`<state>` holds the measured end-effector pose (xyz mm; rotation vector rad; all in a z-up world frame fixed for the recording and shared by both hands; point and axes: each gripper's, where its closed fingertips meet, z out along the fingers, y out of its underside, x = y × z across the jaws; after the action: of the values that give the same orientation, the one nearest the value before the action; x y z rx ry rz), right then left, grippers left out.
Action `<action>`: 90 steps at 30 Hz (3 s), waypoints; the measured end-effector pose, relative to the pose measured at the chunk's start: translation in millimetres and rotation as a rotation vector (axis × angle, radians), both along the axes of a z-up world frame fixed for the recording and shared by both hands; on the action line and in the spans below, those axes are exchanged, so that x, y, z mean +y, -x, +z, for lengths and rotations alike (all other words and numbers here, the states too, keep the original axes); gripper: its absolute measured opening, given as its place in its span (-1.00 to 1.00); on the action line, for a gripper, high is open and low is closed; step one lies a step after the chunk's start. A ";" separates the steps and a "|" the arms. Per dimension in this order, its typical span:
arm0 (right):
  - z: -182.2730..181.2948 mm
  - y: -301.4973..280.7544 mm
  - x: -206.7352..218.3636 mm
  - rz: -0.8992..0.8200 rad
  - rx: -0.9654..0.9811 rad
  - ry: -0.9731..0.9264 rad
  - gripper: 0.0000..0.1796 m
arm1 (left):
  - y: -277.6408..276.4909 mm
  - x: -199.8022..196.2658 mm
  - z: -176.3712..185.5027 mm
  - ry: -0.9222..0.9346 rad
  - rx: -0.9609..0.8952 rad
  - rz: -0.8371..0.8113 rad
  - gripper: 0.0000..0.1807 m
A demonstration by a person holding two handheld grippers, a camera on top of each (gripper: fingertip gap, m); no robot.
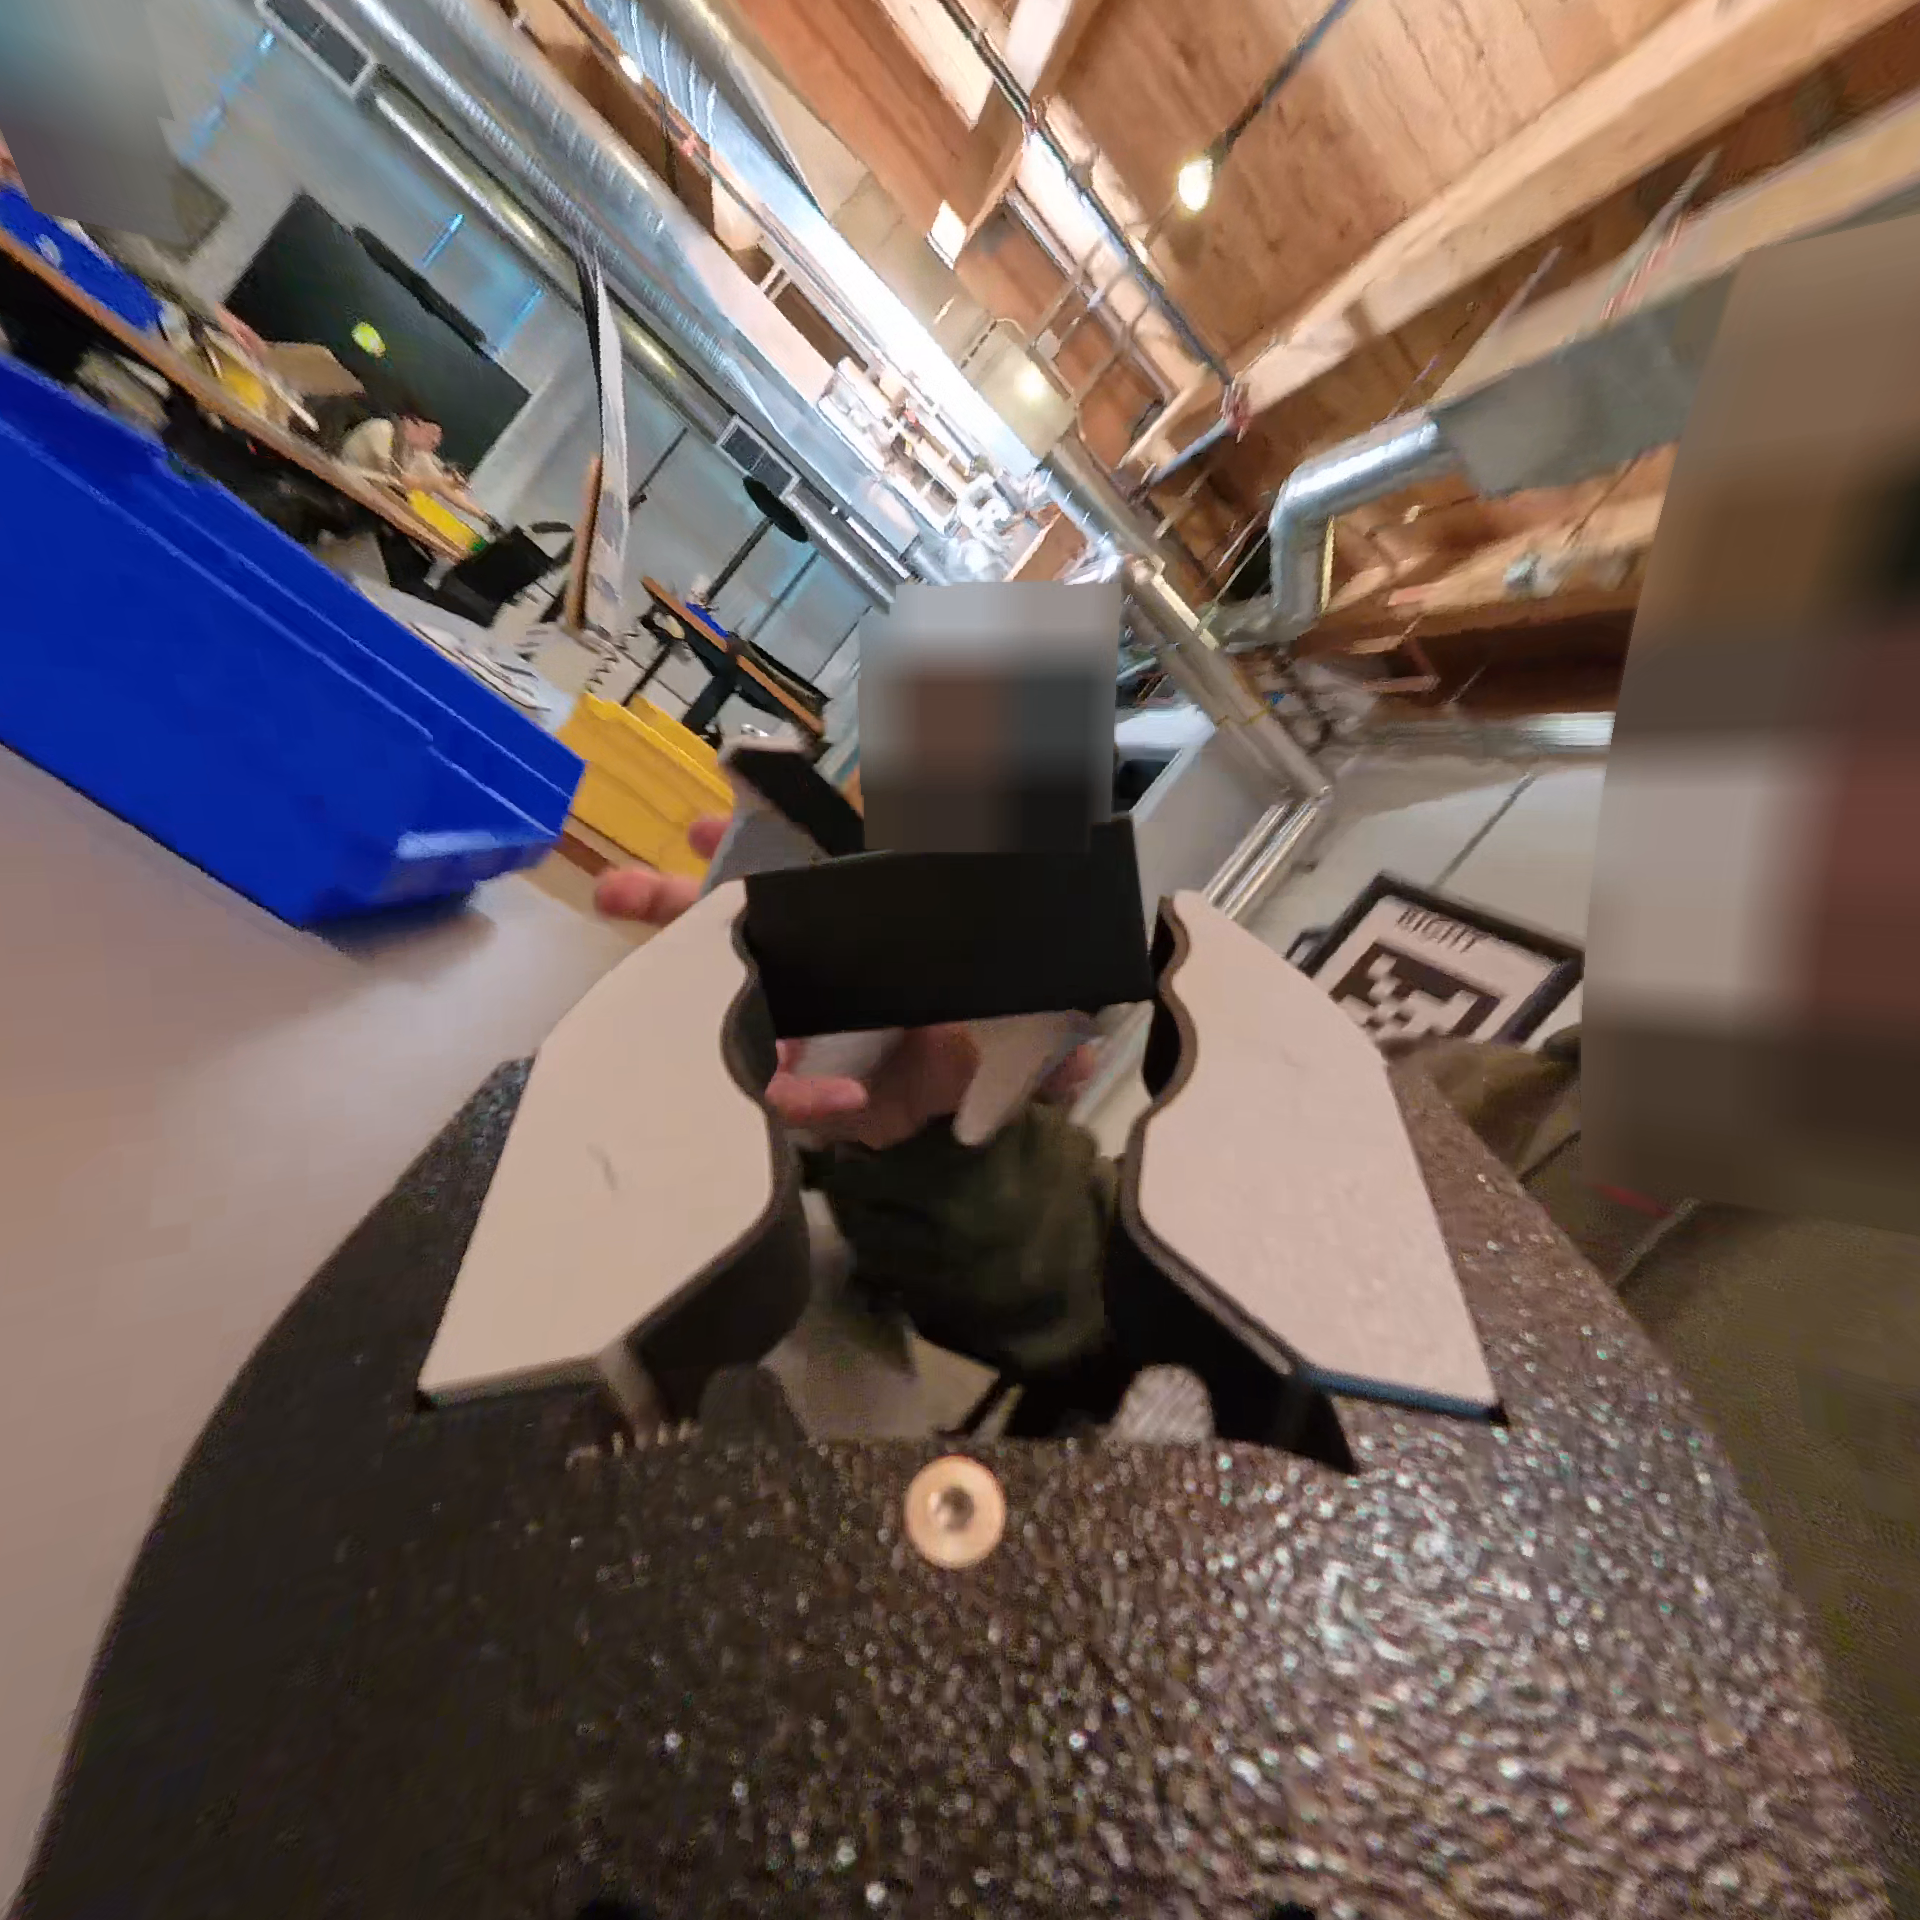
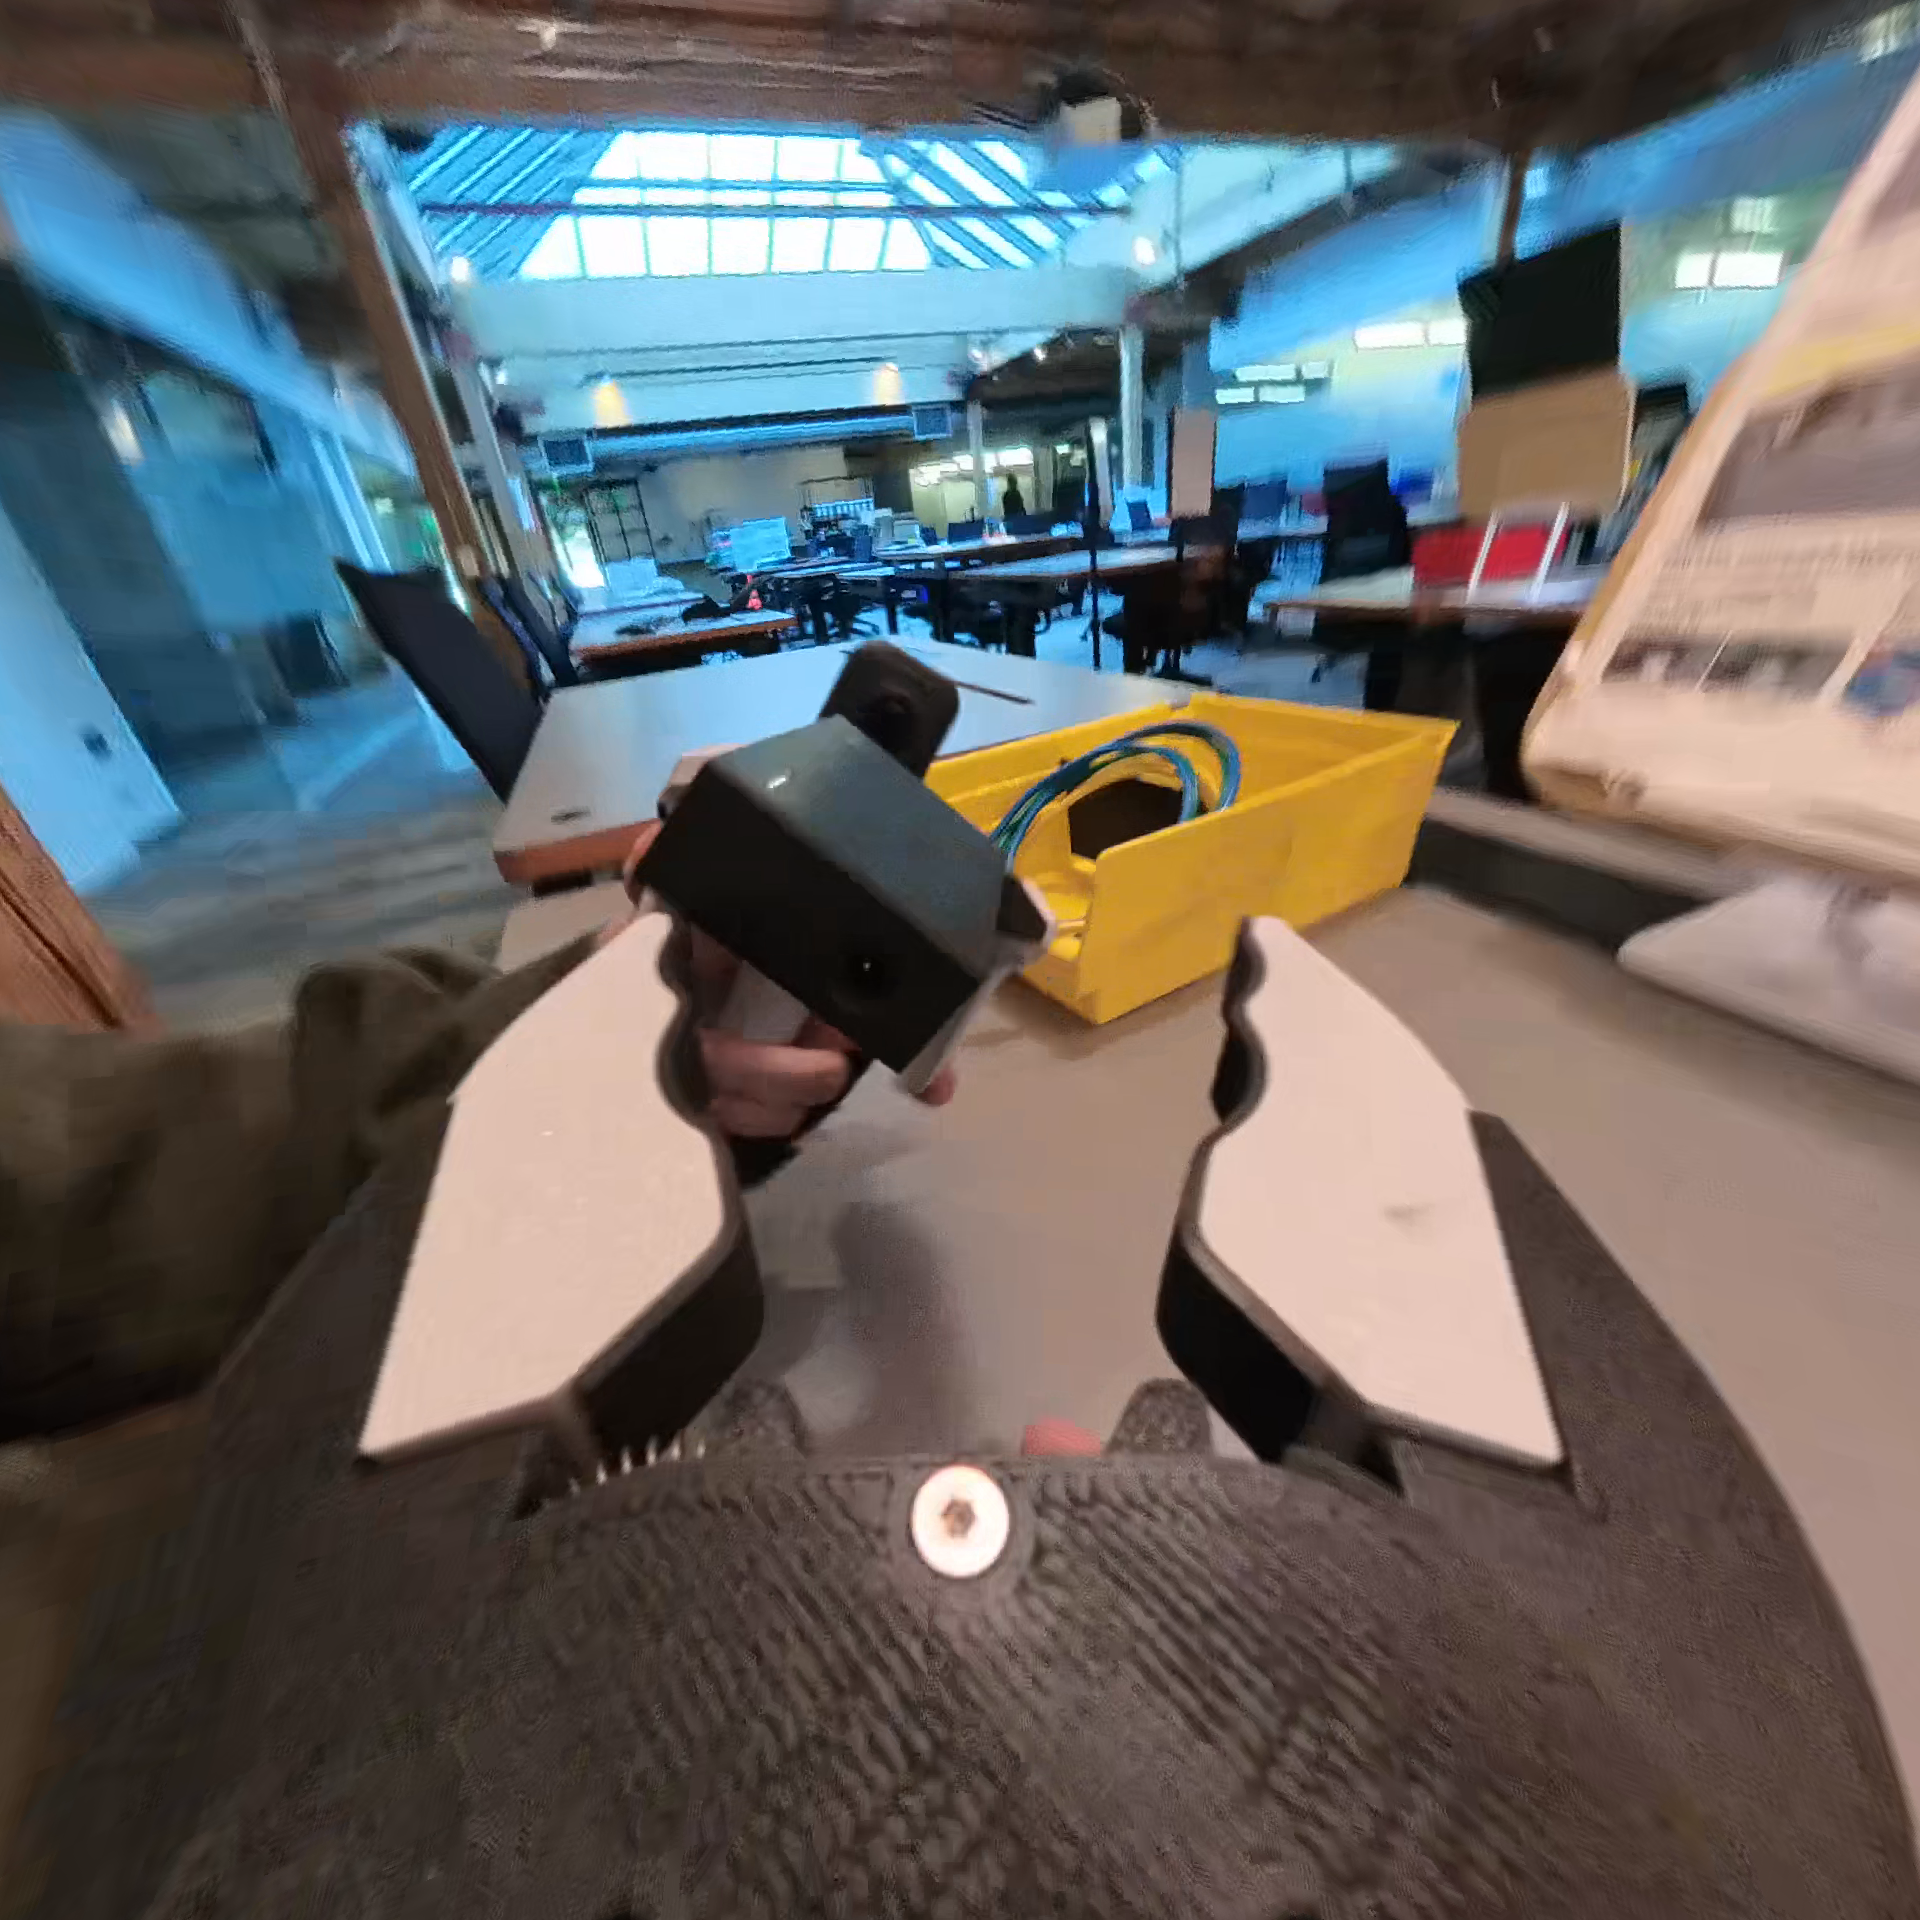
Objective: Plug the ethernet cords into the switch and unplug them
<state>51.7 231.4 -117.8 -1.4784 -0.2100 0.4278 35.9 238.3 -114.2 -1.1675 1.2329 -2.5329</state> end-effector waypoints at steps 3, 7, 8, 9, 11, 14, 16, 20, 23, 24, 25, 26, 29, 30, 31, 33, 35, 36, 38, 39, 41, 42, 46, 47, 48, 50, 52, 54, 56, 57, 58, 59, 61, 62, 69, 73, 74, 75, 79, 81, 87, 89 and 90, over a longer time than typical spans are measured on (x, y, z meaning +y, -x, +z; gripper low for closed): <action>-11.7 25.4 4.7 0.089 0.090 0.138 0.04 | 1.8 6.6 5.3 -0.205 -0.101 0.075 -0.24; -21.7 41.6 4.8 0.109 0.008 0.233 0.08 | 2.1 4.2 0.9 -0.467 -0.151 0.082 -0.24; -24.7 42.1 4.1 0.108 -0.015 0.251 0.06 | 3.1 3.2 1.7 -0.493 -0.166 0.075 -0.23; -26.8 42.7 3.2 0.113 -0.031 0.262 0.02 | 4.2 2.3 3.4 -0.509 -0.186 0.070 -0.24; -26.7 43.4 3.2 0.122 -0.018 0.261 -0.03 | 6.1 -0.6 4.5 -0.534 -0.224 0.057 -0.24; -27.6 44.2 5.6 0.138 0.019 0.256 -0.07 | 5.4 -8.9 2.7 -0.558 -0.270 0.045 -0.24; -30.9 44.0 6.6 0.144 0.003 0.246 -0.14 | 3.3 -13.5 1.0 -0.548 -0.281 0.038 -0.25; -30.5 33.7 6.7 0.149 -0.011 0.234 -0.16 | -4.8 -10.8 -11.3 -0.518 -0.156 0.028 -0.24; -40.4 9.9 10.6 0.031 -0.149 0.217 -0.17 | -15.4 -1.3 -9.2 -0.419 0.000 0.084 -0.06; -42.1 4.0 11.3 0.005 -0.175 0.213 -0.17 | -18.1 2.7 -10.1 -0.401 0.062 0.101 -0.07; -41.3 -2.7 12.6 -0.033 -0.190 0.193 -0.17 | -22.5 8.7 -15.2 -0.399 0.149 0.133 -0.15; -41.7 -8.1 13.8 -0.061 -0.200 0.186 -0.17 | -26.2 14.1 -22.7 -0.404 0.243 0.162 -0.21; -49.6 -17.7 17.3 -0.116 -0.255 0.189 -0.17 | -27.0 13.5 -34.2 -0.331 0.441 0.126 -0.16; -54.4 -16.3 17.9 -0.105 -0.268 0.207 -0.16 | -27.2 10.7 -31.9 -0.270 0.472 0.101 -0.16; -58.9 -14.9 18.9 -0.101 -0.284 0.220 -0.16 | -28.2 8.7 -29.7 -0.207 0.500 0.084 -0.23; -63.2 -16.3 22.2 -0.143 -0.320 0.216 -0.16 | -32.4 7.7 -30.1 -0.135 0.544 0.086 -0.38; -67.5 -17.1 23.0 -0.158 -0.345 0.234 -0.16 | -33.9 9.1 -36.7 -0.153 0.571 0.104 -0.59; -69.4 -18.5 23.1 -0.171 -0.373 0.237 -0.16 | -34.1 9.0 -37.8 -0.135 0.586 0.098 -0.61; -69.1 -19.6 23.1 -0.189 -0.382 0.227 -0.15 | -35.4 9.1 -38.3 -0.085 0.610 0.087 -0.64; -67.5 -19.5 23.1 -0.195 -0.380 0.211 -0.15 | -35.8 9.3 -37.8 -0.061 0.619 0.078 -0.64; -57.5 -19.6 22.6 -0.228 -0.357 0.134 -0.17 | -37.0 8.5 -34.4 -0.031 0.621 0.060 -0.67; -50.1 -18.9 21.7 -0.236 -0.334 0.080 -0.15 | -37.6 8.0 -34.1 -0.034 0.624 0.056 -0.68; -45.5 -18.7 19.5 -0.244 -0.314 0.021 -0.15 | -40.6 6.6 -31.8 -0.039 0.627 0.045 -0.70; -46.7 -20.0 19.1 -0.261 -0.317 0.014 -0.15 | -41.5 6.3 -30.9 -0.036 0.628 0.044 -0.70; -47.8 -21.5 18.3 -0.282 -0.322 0.003 -0.17 | -42.3 6.0 -30.0 -0.034 0.630 0.042 -0.70; -49.2 -23.3 15.9 -0.319 -0.320 -0.011 -0.18 | -43.3 3.6 -30.4 -0.055 0.642 0.037 -0.70; -47.4 -24.0 12.4 -0.344 -0.311 -0.032 -0.19 | -44.1 0.1 -29.3 -0.068 0.646 0.031 -0.71; -45.2 -25.3 10.1 -0.356 -0.304 -0.047 -0.19 | -45.7 -2.1 -27.6 -0.075 0.646 0.037 -0.71; -47.1 -27.8 10.8 -0.368 -0.306 -0.036 -0.18 | -47.6 -1.9 -28.1 -0.094 0.654 0.054 -0.71; -49.1 -28.4 11.8 -0.365 -0.296 -0.022 -0.18 | -48.2 -1.4 -29.3 -0.102 0.663 0.062 -0.71; -50.8 -28.5 12.7 -0.361 -0.293 -0.012 -0.18 | -48.6 -1.8 -30.3 -0.107 0.670 0.063 -0.71; -51.9 -28.2 13.4 -0.360 -0.301 -0.009 -0.17 | -48.5 -3.6 -31.2 -0.109 0.675 0.055 -0.71; -53.9 -28.7 14.4 -0.369 -0.320 0.002 -0.14 | -48.8 -5.2 -32.8 -0.114 0.684 0.054 -0.70; -55.0 -28.7 14.7 -0.367 -0.325 0.009 -0.14 | -48.8 -4.8 -33.4 -0.118 0.686 0.057 -0.70; -61.3 -29.1 15.7 -0.347 -0.300 0.059 -0.17 | -50.9 -2.8 -36.8 -0.115 0.680 0.063 -0.70; -65.7 -28.2 17.6 -0.327 -0.224 0.087 -0.17 | -53.0 -0.4 -39.9 -0.113 0.661 0.082 -0.68; -67.0 -28.3 17.8 -0.316 -0.196 0.093 -0.17 | -53.2 -0.2 -41.0 -0.112 0.661 0.084 -0.67; -67.2 -29.4 17.7 -0.313 -0.167 0.095 -0.17 | -53.2 0.2 -40.8 -0.111 0.656 0.087 -0.66; -68.5 -39.6 16.4 -0.326 -0.117 0.096 -0.17 | -50.6 6.1 -36.8 -0.149 0.625 0.121 -0.63; -69.1 -45.9 15.4 -0.343 -0.104 0.093 -0.17 | -48.2 9.7 -34.1 -0.173 0.613 0.139 -0.63; -65.7 -75.3 5.7 -0.422 -0.104 0.056 -0.17 | -21.8 68.2 -18.1 -0.466 0.540 0.447 -0.62; -64.6 -87.4 1.2 -0.453 -0.109 0.043 -0.17 | 1.8 123.1 -14.2 -0.620 0.588 0.663 -0.62; -65.6 -90.6 0.0 -0.447 -0.110 0.044 -0.17 | 15.6 150.5 -11.5 -0.689 0.611 0.756 -0.62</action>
<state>142.3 231.5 -183.4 -1.5405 0.0463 -0.0099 20.3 388.7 -125.7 -1.7802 1.2499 -1.1166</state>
